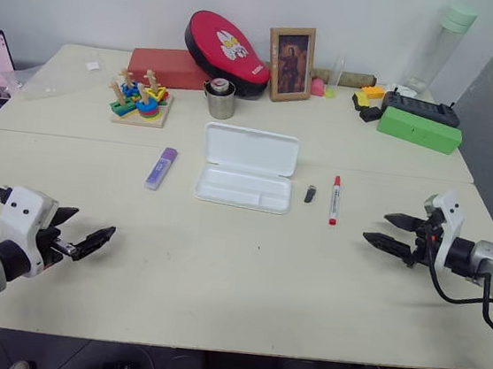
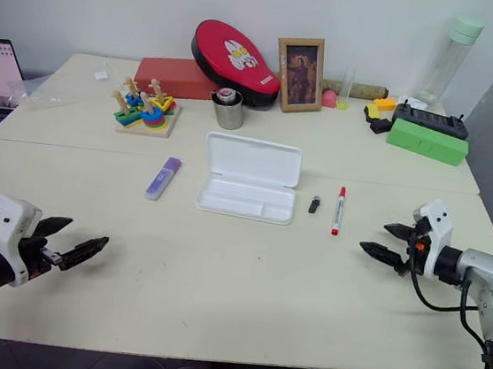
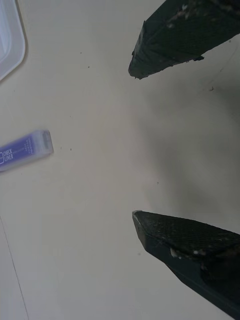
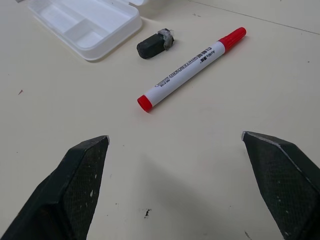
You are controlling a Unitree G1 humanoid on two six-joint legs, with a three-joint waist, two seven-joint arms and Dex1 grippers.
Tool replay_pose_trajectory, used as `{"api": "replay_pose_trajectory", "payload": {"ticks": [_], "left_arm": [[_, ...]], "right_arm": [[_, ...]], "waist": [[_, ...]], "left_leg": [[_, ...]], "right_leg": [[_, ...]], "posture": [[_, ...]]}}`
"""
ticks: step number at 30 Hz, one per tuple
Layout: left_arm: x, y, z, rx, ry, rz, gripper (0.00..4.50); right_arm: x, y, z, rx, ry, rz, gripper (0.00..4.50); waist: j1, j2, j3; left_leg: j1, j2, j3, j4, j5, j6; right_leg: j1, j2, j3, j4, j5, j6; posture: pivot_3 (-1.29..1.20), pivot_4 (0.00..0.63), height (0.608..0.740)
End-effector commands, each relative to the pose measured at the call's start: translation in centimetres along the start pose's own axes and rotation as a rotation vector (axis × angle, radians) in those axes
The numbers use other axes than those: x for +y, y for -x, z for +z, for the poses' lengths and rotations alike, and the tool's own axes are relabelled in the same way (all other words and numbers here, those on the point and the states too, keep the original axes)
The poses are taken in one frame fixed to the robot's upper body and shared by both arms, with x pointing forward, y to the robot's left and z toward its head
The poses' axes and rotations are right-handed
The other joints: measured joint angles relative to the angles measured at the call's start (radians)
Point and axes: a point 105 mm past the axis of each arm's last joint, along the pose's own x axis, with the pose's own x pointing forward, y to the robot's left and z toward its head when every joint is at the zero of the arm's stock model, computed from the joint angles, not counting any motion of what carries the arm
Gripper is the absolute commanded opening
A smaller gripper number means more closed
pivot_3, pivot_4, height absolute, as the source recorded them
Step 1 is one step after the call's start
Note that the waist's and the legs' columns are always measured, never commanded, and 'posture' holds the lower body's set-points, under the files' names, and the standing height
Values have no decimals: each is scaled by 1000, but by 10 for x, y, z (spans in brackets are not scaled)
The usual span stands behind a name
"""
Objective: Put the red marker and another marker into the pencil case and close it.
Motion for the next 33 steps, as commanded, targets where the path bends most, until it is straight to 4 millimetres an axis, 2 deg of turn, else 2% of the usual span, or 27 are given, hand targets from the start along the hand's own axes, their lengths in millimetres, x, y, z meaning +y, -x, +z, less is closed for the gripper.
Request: {"api": "replay_pose_trajectory", "payload": {"ticks": [1, 12, 25, 33], "left_arm": [[5, 7, 13, -19, -41, 10, 4500], [4, -2, 21, -21, -50, -14, 4500], [-5, -11, 16, -12, -59, -60, 4500], [-3, -12, 15, -5, -62, -69, 4500]], "right_arm": [[-1, 7, 9, -11, 33, -3, 4464], [-3, 7, 7, -12, 30, -6, 4464], [-2, 11, 6, -13, 23, -16, 4464], [1, 15, 0, -7, 13, -26, 4464]], "waist": [[0, 0, 0], [0, 0, 0], [0, 0, 0], [0, 0, 0]], "left_leg": [[0, 0, 0, 0, 0, 0], [0, 0, 0, 0, 0, 0], [0, 0, 0, 0, 0, 0], [0, 0, 0, 0, 0, 0]], "right_leg": [[0, 0, 0, 0, 0, 0], [0, 0, 0, 0, 1, 2], [0, 0, 0, 0, 2, 3], [0, 0, 0, 0, 3, 5]], "posture": [[0, 150, 740], [0, 150, 740], [0, 150, 740], [0, 150, 740]]}}
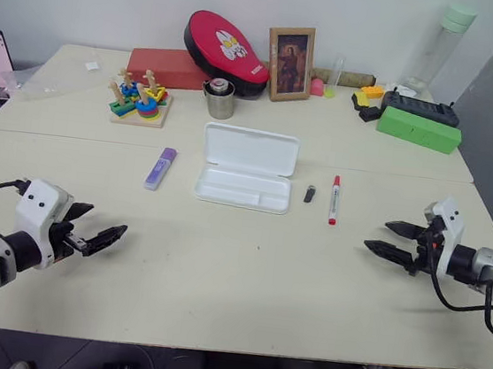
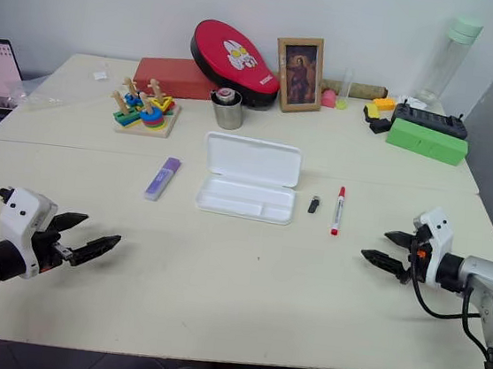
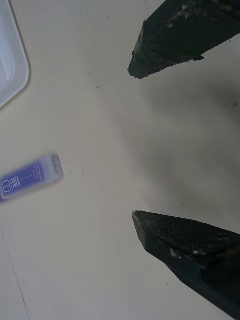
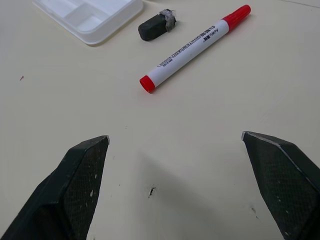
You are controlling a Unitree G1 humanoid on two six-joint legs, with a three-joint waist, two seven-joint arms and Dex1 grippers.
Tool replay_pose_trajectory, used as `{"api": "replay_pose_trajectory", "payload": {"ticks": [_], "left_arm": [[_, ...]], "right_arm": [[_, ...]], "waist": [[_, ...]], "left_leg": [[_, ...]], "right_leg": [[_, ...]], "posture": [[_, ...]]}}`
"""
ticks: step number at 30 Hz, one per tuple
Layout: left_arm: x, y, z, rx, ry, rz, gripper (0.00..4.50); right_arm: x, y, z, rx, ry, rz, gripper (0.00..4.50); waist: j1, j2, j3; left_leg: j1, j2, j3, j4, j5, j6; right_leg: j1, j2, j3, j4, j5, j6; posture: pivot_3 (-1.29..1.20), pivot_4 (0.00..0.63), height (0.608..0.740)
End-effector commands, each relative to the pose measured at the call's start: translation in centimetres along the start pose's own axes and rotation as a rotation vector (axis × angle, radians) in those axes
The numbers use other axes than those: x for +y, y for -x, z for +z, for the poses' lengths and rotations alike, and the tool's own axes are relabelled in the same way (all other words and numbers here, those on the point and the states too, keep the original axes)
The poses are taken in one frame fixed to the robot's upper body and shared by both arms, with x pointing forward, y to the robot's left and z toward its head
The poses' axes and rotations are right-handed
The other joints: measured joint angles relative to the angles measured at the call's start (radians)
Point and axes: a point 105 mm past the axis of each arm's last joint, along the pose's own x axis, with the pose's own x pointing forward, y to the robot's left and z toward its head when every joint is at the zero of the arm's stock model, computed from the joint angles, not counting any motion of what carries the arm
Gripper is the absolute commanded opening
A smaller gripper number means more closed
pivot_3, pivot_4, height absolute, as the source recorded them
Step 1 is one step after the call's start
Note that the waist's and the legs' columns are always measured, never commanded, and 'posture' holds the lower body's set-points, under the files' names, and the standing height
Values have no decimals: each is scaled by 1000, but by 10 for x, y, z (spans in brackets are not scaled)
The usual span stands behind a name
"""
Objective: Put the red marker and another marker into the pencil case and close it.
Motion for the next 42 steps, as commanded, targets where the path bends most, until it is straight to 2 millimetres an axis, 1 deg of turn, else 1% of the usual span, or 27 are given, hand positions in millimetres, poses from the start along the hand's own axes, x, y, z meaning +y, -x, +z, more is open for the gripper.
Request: {"api": "replay_pose_trajectory", "payload": {"ticks": [1, 3, 4, 6, 8, 10, 11, 13, 15, 16, 17, 19, 21, 24, 28, 30, 31, 32, 35, 37, 42], "left_arm": [[2, 1, 8, -20, -34, 3, 4500], [1, 2, 6, -15, -22, -5, 4500], [1, 3, 5, -13, -17, -6, 4500], [1, 3, 3, -7, -17, -7, 4500], [-4, -1, 7, -22, -25, -30, 4500], [-12, -8, 22, -92, -36, -68, 4500], [-18, -13, 34, -146, -43, -89, 4500], [-38, -24, 52, -223, -74, -161, 4500], [-60, -33, 65, -272, -106, -244, 4500], [-68, -36, 70, -291, -112, -275, 4500], [-75, -38, 75, -307, -120, -301, 4500], [-88, -40, 85, -346, -123, -356, 4500], [-99, -42, 92, -370, -125, -396, 4500], [-114, -44, 96, -382, -135, -440, 4500], [-119, -45, 101, -405, -134, -441, 4500], [-120, -44, 106, -428, -125, -437, 4500], [-120, -44, 108, -436, -121, -435, 4500], [-120, -42, 111, -452, -112, -432, 4500], [-119, -39, 116, -476, -93, -428, 4500], [-117, -39, 118, -480, -91, -425, 4500], [-116, -43, 121, -481, -90, -426, 4500]], "right_arm": [[-1, 10, 12, -35, 36, -23, 4464], [2, 9, 13, -36, 39, -16, 4464], [3, 8, 17, -46, 43, -7, 4464], [13, 6, 33, -86, 55, 53, 4464], [27, -3, 55, -131, 95, 137, 4464], [45, -21, 75, -153, 153, 238, 4464], [54, -32, 83, -153, 185, 291, 4464], [67, -57, 92, -132, 253, 361, 4464], [75, -84, 94, -83, 328, 399, 4464], [77, -95, 94, -62, 354, 414, 4464], [81, -103, 95, -48, 370, 433, 4464], [87, -123, 93, -8, 414, 465, 4464], [90, -140, 89, 25, 447, 470, 4464], [96, -156, 85, 57, 448, 501, 4464], [98, -169, 72, 128, 468, 518, 4464], [98, -174, 65, 175, 478, 506, 4101], [97, -176, 63, 188, 484, 500, 3991], [96, -178, 61, 201, 498, 489, 3671], [96, -181, 58, 212, 517, 469, 2960], [95, -183, 59, 198, 520, 449, 2510], [97, -183, 62, 180, 534, 437, 1196]], "waist": [[0, 0, 0], [0, 0, 0], [0, 0, 0], [0, 0, 0], [-4, 1, 1], [-11, 2, 1], [-13, 2, 1], [-15, 0, 0], [-15, -1, 0], [-15, -1, 0], [-13, -1, 0], [-9, -1, 0], [-7, -1, 0], [-6, -1, 0], [-5, -1, 0], [-4, -1, 0], [-4, -1, 0], [-3, -1, 0], [-2, -1, 0], [-2, -1, 0], [-2, -1, 0]], "left_leg": [[0, 0, 0, 0, 0, 0], [0, 0, 0, 0, 0, 0], [0, 0, 0, 0, 0, 0], [0, 0, 0, 0, 0, 0], [0, 0, 0, 0, 0, 0], [0, 0, 0, 0, 0, 0], [0, 0, 0, 1, 0, 0], [1, 1, 0, 1, 0, 0], [0, 1, -1, 2, 0, 0], [0, 0, -1, 2, 0, 0], [0, 0, -1, 2, 0, 0], [-1, 0, -1, 1, 0, 0], [-1, 0, -1, 1, 0, 0], [-1, 0, -1, 0, 0, 0], [-1, 0, -2, 1, 0, 0], [-1, 0, -2, 1, 0, 0], [-1, 0, -2, 1, 0, 0], [-1, 0, -2, 1, 0, 0], [-1, 0, -2, 2, 0, 0], [-1, 0, -2, 2, 0, 0], [0, 0, -2, 2, 0, 0]], "right_leg": [[0, 0, 0, 0, 0, 0], [0, 0, 0, 0, 0, 0], [0, 0, 0, 0, 0, 0], [0, 0, 0, 0, 0, 0], [0, 0, 0, 0, 0, 0], [0, 0, 0, 1, 1, 1], [0, 0, 0, 1, 1, 1], [0, 1, 0, 1, 2, 2], [1, 1, 0, 1, 2, 2], [1, 1, 0, 0, 3, 1], [1, 0, 0, 0, 4, -2], [0, 0, -1, 0, 5, -2], [0, 0, -1, 1, 5, -2], [0, 0, -2, 1, 4, -2], [0, 0, -2, 1, 5, -3], [0, 1, -2, 2, 5, -3], [0, 1, -2, 2, 5, -3], [0, 1, -2, 2, 5, -3], [1, 1, -2, 2, 5, -2], [1, 1, -2, 2, 5, -2], [1, 1, -2, 2, 5, -2]], "posture": [[0, 150, 740], [0, 150, 740], [0, 150, 740], [0, 150, 740], [0, 150, 740], [0, 150, 740], [0, 150, 740], [0, 150, 740], [0, 150, 740], [0, 150, 740], [0, 150, 740], [0, 150, 740], [0, 150, 740], [0, 150, 740], [0, 150, 740], [0, 150, 740], [0, 150, 740], [0, 150, 740], [0, 150, 740], [0, 150, 740], [0, 150, 740]]}}
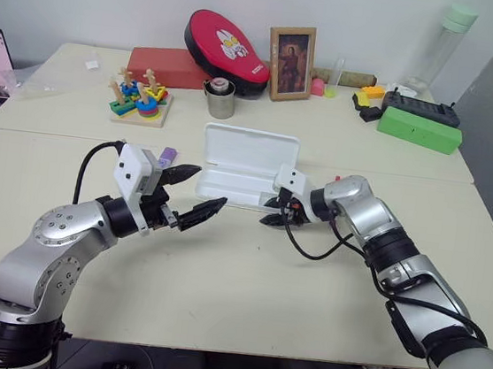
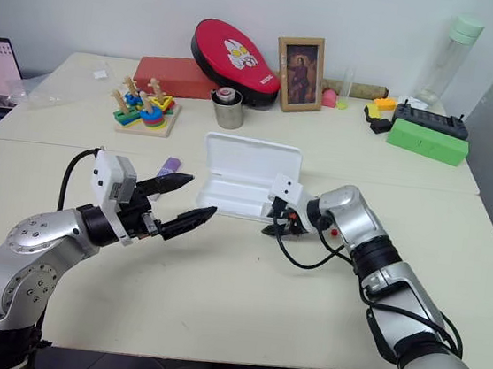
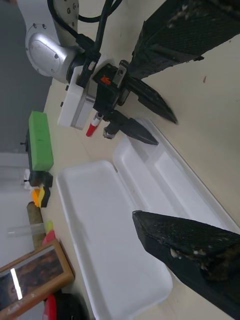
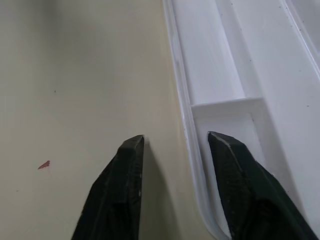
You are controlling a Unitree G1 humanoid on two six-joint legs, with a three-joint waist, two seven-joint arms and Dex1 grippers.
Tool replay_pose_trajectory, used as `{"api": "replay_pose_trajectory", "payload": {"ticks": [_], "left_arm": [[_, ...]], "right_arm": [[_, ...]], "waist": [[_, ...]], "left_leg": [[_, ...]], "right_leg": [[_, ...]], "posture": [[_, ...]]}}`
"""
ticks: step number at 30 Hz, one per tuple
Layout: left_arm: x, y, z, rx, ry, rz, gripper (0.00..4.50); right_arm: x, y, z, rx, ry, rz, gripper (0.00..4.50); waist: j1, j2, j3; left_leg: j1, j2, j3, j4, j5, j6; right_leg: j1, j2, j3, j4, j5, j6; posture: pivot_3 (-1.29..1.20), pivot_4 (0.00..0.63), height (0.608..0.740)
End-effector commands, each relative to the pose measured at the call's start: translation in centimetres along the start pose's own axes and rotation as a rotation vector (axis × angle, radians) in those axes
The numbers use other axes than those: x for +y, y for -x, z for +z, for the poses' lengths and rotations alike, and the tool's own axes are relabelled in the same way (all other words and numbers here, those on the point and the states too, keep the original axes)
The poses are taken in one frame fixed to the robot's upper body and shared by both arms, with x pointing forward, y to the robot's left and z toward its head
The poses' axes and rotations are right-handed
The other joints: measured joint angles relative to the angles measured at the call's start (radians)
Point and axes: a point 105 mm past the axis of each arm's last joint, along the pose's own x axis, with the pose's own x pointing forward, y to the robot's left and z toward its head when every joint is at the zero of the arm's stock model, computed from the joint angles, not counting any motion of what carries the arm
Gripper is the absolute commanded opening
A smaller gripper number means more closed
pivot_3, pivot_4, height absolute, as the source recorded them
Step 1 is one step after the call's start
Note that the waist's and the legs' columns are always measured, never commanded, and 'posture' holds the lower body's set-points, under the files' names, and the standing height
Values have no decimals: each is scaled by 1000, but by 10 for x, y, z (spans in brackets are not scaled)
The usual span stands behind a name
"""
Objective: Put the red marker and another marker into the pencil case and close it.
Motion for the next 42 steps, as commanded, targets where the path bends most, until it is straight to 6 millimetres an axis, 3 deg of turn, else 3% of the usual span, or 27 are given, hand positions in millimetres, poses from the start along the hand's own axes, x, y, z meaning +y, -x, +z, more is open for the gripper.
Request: {"api": "replay_pose_trajectory", "payload": {"ticks": [1, 5, 12, 16, 21, 28, 31, 34, 40, 42], "left_arm": [[0, -2, 11, -31, -28, -13, 4500], [-4, -2, 9, -21, -10, -38, 4500], [-7, 2, 2, 57, -22, -91, 4500], [-3, 13, 7, 88, -33, -102, 4500], [-8, 12, 5, 116, -28, -137, 4500], [-12, 5, 7, 100, -21, -159, 4500], [-13, 3, 7, 100, -21, -180, 4500], [-19, -5, 10, 85, -18, -221, 4500], [-35, -33, 19, 37, -50, -321, 4500], [-39, -44, 21, 20, -70, -346, 4500]], "right_arm": [[0, 1, 3, -5, 21, -14, 952], [2, 6, 8, -21, 43, -20, 80], [17, 17, 27, -78, 126, -7, 80], [40, 24, 35, -106, 200, 38, 80], [71, 9, 25, -96, 195, 78, 80], [85, -3, 17, -80, 155, 88, 80], [80, 1, 19, -88, 169, 56, 554], [73, 15, 28, -137, 196, 8, 1353], [85, 73, 43, -301, 85, -33, 2783], [78, 92, 35, -325, -16, -151, 3220]], "waist": [[0, 0, 0], [0, 0, 0], [0, 0, 0], [1, 1, 0], [1, 1, 0], [2, 1, 0], [2, 1, 0], [3, 1, 0], [18, 0, 0], [21, 0, 0]], "left_leg": [[0, 0, 0, 0, 0, 0], [0, 0, 0, 0, 0, 0], [0, 0, 0, 0, 0, 0], [0, 0, 0, -1, 0, 0], [0, 0, 0, -1, 0, 0], [0, 0, 0, 0, 0, 0], [0, 0, 0, 0, 0, 0], [0, 0, 0, 0, 0, 0], [-1, 0, 0, 0, 0, 0], [-1, 0, -1, 0, 0, 0]], "right_leg": [[0, 0, 0, 0, 0, 0], [0, 0, 0, 0, 0, 0], [0, 0, 0, 0, 0, 0], [-1, 0, 0, 0, 0, 0], [-1, 0, 0, 0, 0, 0], [-1, 0, 0, 0, 0, 0], [-1, 0, 0, 0, 0, 0], [-1, 0, 0, -1, 0, 0], [0, 0, 0, -1, 0, 0], [0, 0, -1, -1, 0, 0]], "posture": [[0, 150, 740], [0, 150, 740], [0, 150, 740], [0, 150, 740], [0, 150, 740], [0, 150, 740], [0, 150, 740], [0, 150, 740], [0, 150, 740], [0, 150, 740]]}}
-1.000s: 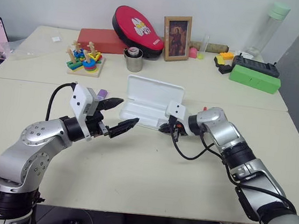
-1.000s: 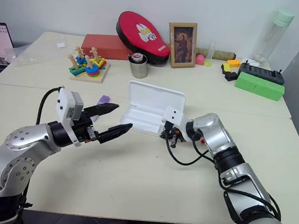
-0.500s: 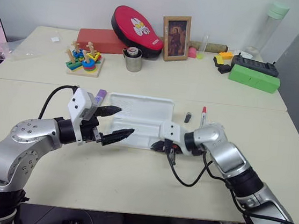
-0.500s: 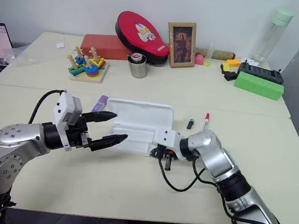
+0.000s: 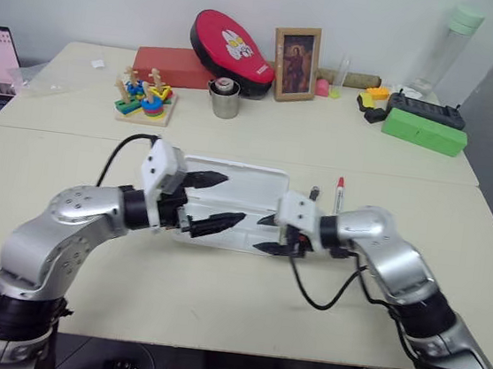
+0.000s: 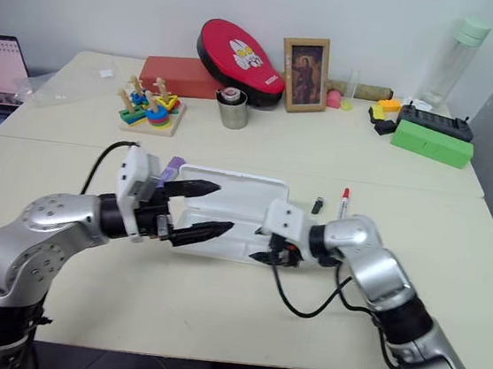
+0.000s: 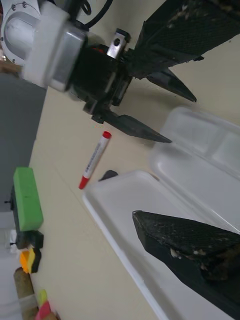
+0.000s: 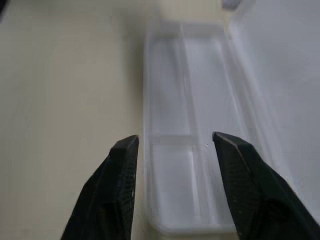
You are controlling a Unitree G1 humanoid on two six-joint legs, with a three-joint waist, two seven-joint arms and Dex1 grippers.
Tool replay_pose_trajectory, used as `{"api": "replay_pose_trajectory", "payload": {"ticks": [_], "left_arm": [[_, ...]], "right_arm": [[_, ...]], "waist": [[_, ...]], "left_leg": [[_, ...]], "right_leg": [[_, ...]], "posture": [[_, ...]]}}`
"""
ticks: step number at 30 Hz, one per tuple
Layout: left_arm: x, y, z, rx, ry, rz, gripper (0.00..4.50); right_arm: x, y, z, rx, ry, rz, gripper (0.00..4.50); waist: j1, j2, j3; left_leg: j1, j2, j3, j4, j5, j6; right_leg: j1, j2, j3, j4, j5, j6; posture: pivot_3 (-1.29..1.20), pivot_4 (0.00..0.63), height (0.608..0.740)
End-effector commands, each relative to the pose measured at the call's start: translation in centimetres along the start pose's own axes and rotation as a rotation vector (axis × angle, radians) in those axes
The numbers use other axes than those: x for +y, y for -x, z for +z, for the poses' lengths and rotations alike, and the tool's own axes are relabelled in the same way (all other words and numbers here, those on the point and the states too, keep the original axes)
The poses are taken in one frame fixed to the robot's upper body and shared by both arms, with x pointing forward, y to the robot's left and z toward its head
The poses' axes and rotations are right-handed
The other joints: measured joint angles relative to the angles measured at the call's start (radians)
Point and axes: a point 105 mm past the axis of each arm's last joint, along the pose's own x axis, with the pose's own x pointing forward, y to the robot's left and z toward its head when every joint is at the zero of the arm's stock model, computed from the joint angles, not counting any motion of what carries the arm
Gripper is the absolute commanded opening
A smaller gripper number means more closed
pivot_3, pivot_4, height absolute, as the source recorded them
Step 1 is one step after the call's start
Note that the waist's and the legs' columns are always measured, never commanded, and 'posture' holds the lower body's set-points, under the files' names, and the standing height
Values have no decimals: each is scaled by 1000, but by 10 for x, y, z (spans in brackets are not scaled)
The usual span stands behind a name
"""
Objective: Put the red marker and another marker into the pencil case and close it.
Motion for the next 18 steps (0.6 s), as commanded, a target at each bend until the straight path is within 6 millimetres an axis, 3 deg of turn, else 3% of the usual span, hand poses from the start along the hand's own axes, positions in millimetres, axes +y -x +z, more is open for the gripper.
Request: {"api": "replay_pose_trajectory", "payload": {"ticks": [1, 6, 9, 13, 18], "left_arm": [[-2, -23, 13, -42, -74, -54, 4500], [-2, -47, 16, -64, -119, -99, 4500], [-1, -57, 18, -69, -163, -128, 4500], [3, -63, 26, -100, -176, -166, 4500], [7, -68, 29, -113, -185, -182, 4500]], "right_arm": [[-11, 46, 7, -76, -148, -235, 3498], [-52, 78, -38, 47, -344, -727, 4485], [-67, 83, -53, 38, -487, -1009, 4485], [-57, 62, -71, 95, -614, -1093, 4485], [-50, 49, -95, 192, -685, -1131, 4485]], "waist": [[6, 0, 0], [4, 0, 0], [-12, 0, 0], [-15, 0, 0], [-15, 0, 0]], "left_leg": [[0, 0, -1, 0, 0, 0], [0, 0, -1, 2, 0, 0], [1, 0, 0, 1, 0, 0], [0, 0, -1, 0, 0, 0], [0, 0, 0, 0, 0, 0]], "right_leg": [[1, 0, 0, 0, 0, 0], [1, 0, 0, 0, 0, 0], [0, 1, 1, 1, 0, 0], [-1, 2, 1, 2, 0, 0], [-1, 1, 1, 1, 0, 0]], "posture": [[0, 150, 740], [0, 150, 740], [0, 150, 740], [0, 150, 740], [0, 150, 740]]}}
